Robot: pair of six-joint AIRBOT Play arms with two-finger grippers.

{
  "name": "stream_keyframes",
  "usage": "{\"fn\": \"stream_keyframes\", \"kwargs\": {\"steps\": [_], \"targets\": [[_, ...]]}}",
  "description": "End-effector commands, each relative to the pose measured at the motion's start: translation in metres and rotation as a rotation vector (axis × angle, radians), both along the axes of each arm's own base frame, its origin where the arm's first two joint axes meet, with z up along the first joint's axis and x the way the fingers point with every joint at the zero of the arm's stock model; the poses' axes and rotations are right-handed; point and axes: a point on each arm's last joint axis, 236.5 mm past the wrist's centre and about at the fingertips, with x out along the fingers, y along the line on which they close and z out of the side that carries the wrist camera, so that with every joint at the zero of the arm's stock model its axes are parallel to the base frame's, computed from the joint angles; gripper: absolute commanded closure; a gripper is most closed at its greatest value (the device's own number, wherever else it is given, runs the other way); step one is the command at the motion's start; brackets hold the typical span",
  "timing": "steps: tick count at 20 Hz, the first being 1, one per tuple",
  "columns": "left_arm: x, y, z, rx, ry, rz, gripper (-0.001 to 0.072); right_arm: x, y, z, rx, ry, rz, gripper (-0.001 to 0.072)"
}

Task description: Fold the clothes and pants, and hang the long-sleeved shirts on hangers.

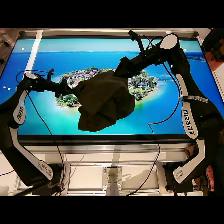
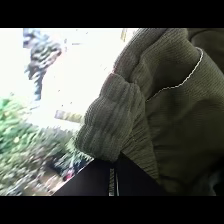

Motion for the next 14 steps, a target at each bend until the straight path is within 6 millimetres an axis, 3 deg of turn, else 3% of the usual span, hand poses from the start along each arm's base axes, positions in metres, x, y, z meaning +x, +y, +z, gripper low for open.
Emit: {"fn": "stream_keyframes", "kwargs": {"steps": [1, 2, 6, 10, 11, 12, 13, 14], "targets": [[0.013, -0.001, 0.026, -0.01, -0.096, 0.011, 0.0659, 0.004, -0.006, -0.009, -0.047, -0.014, -0.008, 0.0688], [0.017, 0.0, 0.042, 0.006, -0.142, 0.013, 0.0659, 0.007, -0.013, -0.017, -0.093, -0.025, -0.018, 0.0688], [0.014, -0.001, 0.141, 0.093, -0.371, -0.025, 0.0659, 0.026, -0.047, -0.047, -0.284, -0.085, -0.071, 0.0688], [-0.018, -0.022, 0.234, 0.253, -0.599, -0.116, 0.0659, 0.052, -0.046, -0.04, -0.258, -0.139, -0.175, 0.0686], [-0.025, -0.022, 0.245, 0.315, -0.623, -0.123, 0.0659, 0.05, -0.041, -0.038, -0.233, -0.099, -0.197, 0.0602], [-0.032, -0.018, 0.252, 0.382, -0.626, -0.116, 0.0659, 0.041, -0.034, -0.037, -0.223, -0.074, -0.173, 0.0368], [-0.037, -0.014, 0.255, 0.436, -0.627, -0.116, 0.0659, 0.026, -0.026, -0.041, -0.234, -0.05, -0.124, 0.0257], [-0.04, -0.011, 0.256, 0.476, -0.626, -0.119, 0.0658, 0.013, -0.016, -0.045, -0.247, -0.031, -0.079, 0.0261]]}}
